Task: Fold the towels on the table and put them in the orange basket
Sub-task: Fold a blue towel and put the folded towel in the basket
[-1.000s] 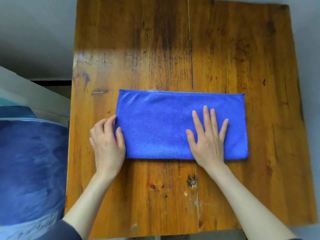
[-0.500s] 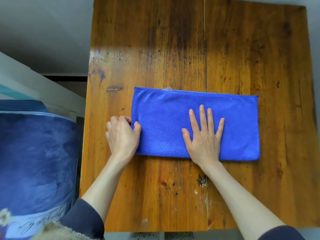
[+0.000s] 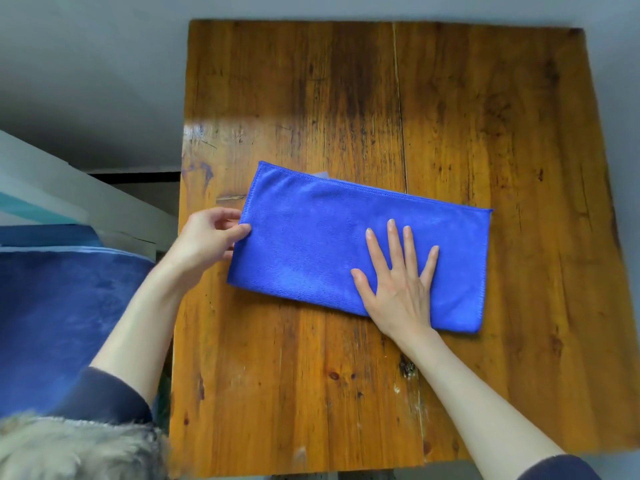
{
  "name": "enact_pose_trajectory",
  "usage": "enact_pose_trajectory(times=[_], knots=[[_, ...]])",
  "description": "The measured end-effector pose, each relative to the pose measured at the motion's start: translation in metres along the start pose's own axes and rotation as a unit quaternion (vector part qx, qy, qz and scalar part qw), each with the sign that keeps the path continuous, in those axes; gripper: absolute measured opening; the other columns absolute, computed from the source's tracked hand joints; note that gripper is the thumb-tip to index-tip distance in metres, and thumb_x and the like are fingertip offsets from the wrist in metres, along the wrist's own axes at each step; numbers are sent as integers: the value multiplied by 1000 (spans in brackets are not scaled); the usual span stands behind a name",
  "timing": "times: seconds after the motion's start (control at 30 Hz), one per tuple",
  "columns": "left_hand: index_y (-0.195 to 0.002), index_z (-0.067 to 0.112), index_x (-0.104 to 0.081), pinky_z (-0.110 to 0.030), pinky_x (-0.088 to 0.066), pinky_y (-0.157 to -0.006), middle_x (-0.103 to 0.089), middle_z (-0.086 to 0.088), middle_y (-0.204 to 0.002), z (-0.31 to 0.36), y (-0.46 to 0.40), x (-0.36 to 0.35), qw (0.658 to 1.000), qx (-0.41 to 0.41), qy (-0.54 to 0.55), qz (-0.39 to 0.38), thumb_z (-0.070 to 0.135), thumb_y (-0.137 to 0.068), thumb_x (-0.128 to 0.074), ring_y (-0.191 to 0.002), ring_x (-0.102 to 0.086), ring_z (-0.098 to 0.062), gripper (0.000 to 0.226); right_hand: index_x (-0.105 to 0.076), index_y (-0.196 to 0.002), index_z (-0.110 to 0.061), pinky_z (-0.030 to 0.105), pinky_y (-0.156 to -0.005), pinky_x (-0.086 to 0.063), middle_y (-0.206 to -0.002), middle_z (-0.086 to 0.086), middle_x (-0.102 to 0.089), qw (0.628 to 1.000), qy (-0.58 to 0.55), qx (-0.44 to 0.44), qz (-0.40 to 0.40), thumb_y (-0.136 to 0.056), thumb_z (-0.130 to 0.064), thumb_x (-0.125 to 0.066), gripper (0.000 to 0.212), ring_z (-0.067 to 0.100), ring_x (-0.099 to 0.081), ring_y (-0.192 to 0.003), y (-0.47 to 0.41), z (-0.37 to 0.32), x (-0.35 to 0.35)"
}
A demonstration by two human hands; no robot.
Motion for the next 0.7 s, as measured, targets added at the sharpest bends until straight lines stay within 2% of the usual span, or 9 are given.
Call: enact_pose_trajectory(times=[0.1, 0.2, 0.33, 0.43, 0.53, 0.63, 0.7], knots=[[-122, 10, -57, -14, -51, -50, -63, -8, -107, 1, -2, -3, 997, 32, 13, -68, 11, -90, -59, -83, -58, -11, 32, -24, -147, -25, 62, -110, -1, -156, 8, -19, 1000, 10, 0, -8, -91, -54, -27, 62, 26, -10, -144, 0, 1, -3], [-117, 18, -57, -15, -51, -51, -62, -12, -116, 7, -1, -3, 995, 32, 20, -93, 8, -90, -57, -84, -61, -13, 28, -20, -147, -25, 63, -110, -3, -156, 8, -18, 1000, 20, -3, -15, -92, -55, -24, 63, 26, -9, -144, 0, 1, -5], [-101, 28, -59, -19, -55, -56, -58, -14, -107, 17, 7, -1, 995, 7, 21, -96, 6, -90, -57, -87, -59, -17, 25, -23, -147, -25, 64, -109, -5, -155, 8, -21, 999, 26, -11, -23, -91, -55, -24, 63, 27, -11, -144, -2, -1, -5], [-101, 26, -60, -26, -57, -65, -57, -15, -104, 26, 20, -3, 995, -8, 36, -98, 4, -89, -57, -88, -59, -21, 25, -24, -146, -24, 64, -109, -6, -155, 8, -22, 999, 30, -9, -37, -91, -55, -23, 63, 27, -12, -143, -2, -1, -4], [-101, 25, -61, -24, -57, -60, -58, -13, -100, 41, 38, -11, 992, -26, 57, -112, 3, -88, -58, -84, -58, -22, 26, -22, -147, -24, 64, -108, -7, -155, 9, -21, 997, 25, -12, -69, -91, -55, -20, 64, 29, -12, -143, -2, -1, -6], [-99, 24, -61, -23, -56, -57, -57, -5, -84, 61, 57, -22, 991, -52, 56, -108, 1, -87, -58, -78, -57, -19, 26, -22, -147, -24, 62, -109, 2, -156, 8, -17, 995, -10, -3, -97, -89, -55, -18, 66, 28, -7, -144, -3, -1, 0], [-101, 22, -61, -25, -58, -60, -56, -3, -80, 76, 70, -33, 991, -70, 46, -104, 1, -87, -58, -74, -56, -18, 26, -18, -149, -27, 55, -111, 11, -158, 2, -5, 991, -89, 13, -101, -91, -52, -21, 63, 22, 3, -146, -4, 3, 11]])
Point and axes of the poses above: each hand's wrist, its own y-axis away from the middle knuckle, its own x-axis out of the back of the hand, z = x × y, the point moved 6 cm from there along -y, towards the middle knuckle
